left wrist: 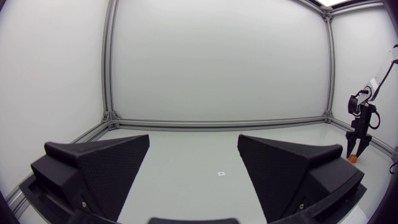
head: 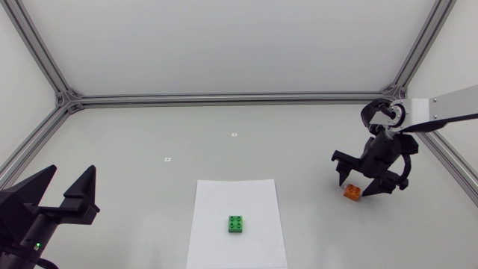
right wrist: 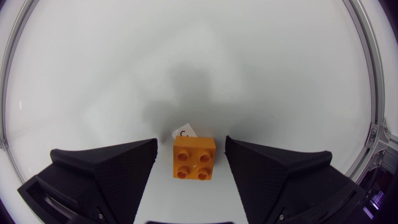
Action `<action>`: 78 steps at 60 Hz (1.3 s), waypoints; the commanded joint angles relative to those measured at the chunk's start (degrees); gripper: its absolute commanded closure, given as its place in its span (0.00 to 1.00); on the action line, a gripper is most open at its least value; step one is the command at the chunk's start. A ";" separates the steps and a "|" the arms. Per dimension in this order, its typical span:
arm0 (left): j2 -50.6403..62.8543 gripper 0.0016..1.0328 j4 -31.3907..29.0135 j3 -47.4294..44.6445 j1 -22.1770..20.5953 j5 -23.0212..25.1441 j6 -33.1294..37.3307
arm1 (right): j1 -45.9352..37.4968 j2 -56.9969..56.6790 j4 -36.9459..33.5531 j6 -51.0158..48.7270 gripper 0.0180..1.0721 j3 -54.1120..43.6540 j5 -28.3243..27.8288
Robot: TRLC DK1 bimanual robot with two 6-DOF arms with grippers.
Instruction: Pick up the orange 2x2 brick with the right arm and stack it on top of the green 2x2 brick in the center
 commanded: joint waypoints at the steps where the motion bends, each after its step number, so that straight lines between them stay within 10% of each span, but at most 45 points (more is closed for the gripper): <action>1: -0.45 0.04 -0.84 -2.35 0.14 0.25 0.73 | -0.37 0.34 0.19 -0.14 0.37 -1.52 0.77; 78: -0.45 0.04 -0.84 -2.35 0.14 0.25 0.73 | 1.74 -2.91 1.33 -0.50 0.55 -3.98 1.39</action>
